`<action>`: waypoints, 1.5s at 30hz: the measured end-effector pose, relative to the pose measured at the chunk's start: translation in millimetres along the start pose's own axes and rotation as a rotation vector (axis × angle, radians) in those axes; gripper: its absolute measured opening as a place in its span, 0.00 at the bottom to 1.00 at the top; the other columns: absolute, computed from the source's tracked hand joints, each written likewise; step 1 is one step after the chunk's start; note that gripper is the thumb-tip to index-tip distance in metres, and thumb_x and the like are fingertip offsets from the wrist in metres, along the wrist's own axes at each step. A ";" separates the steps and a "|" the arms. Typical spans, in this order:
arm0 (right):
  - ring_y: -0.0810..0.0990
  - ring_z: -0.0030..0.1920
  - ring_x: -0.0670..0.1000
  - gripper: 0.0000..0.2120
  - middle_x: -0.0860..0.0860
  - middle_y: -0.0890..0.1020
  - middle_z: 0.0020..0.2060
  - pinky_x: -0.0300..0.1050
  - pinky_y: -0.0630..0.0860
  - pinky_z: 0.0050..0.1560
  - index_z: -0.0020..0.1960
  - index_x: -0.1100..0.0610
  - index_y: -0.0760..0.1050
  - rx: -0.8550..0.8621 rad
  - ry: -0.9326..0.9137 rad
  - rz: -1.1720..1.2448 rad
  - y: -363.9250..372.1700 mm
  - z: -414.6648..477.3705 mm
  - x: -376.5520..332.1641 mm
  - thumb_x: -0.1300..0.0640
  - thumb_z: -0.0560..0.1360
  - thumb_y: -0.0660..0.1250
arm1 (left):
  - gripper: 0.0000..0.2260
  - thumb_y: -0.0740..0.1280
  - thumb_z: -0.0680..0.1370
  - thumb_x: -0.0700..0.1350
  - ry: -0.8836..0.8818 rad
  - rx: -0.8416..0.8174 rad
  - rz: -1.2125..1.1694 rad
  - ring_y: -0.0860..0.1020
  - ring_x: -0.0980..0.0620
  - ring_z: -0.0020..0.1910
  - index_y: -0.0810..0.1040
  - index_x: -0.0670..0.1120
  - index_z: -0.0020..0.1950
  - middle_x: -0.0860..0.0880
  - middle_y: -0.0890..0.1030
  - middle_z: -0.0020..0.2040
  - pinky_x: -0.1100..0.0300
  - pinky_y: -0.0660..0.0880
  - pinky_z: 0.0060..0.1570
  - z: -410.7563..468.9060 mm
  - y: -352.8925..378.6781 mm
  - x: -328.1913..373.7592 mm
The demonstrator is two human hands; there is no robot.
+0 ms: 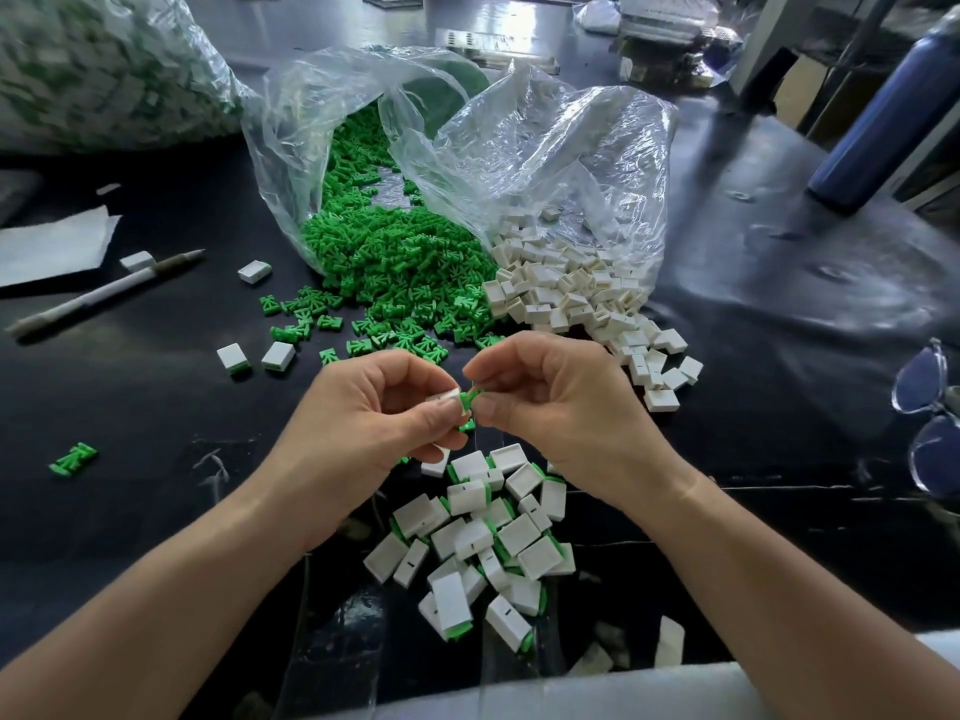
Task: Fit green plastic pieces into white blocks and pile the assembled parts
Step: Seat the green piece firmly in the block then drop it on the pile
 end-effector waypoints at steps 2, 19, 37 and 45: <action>0.80 0.40 0.47 0.11 0.48 0.81 0.37 0.45 0.79 0.47 0.42 0.48 0.77 -0.004 0.022 0.007 -0.5 0.2 1.9 0.64 0.70 0.71 | 0.04 0.69 0.69 0.37 0.005 -0.009 -0.010 0.82 0.52 0.31 0.78 0.39 0.42 0.41 0.83 0.36 0.66 0.78 0.32 -0.7 0.7 1.6; 0.75 0.35 0.56 0.10 0.56 0.78 0.32 0.52 0.74 0.38 0.36 0.52 0.72 -0.050 -0.005 -0.181 4.4 -3.3 -1.6 0.57 0.76 0.63 | 0.09 0.68 0.64 0.43 -0.039 -0.039 -0.103 0.81 0.50 0.30 0.79 0.39 0.40 0.42 0.83 0.34 0.63 0.79 0.30 -2.0 1.0 0.3; 0.64 0.32 0.49 0.08 0.46 0.66 0.32 0.47 0.66 0.32 0.36 0.60 0.71 -0.215 -0.384 -0.657 15.5 -16.2 -24.7 0.60 0.74 0.61 | 0.03 0.71 0.69 0.36 0.234 -0.077 0.302 0.79 0.59 0.25 0.80 0.43 0.36 0.47 0.80 0.29 0.68 0.74 0.27 -15.0 1.8 2.3; 0.75 0.32 0.45 0.18 0.49 0.78 0.32 0.41 0.73 0.33 0.38 0.54 0.75 -0.118 0.008 0.044 3.3 -9.5 -13.8 0.41 0.70 0.56 | 0.11 0.70 0.63 0.44 0.290 -0.051 -0.061 0.82 0.51 0.38 0.82 0.41 0.42 0.43 0.84 0.42 0.63 0.79 0.37 -11.1 -3.5 19.0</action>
Point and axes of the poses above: each hand's wrist, its own z-axis towards the middle knuckle, its own y-axis out of the palm, x = y × z, the point moved 5 cm from there along z, towards the middle knuckle
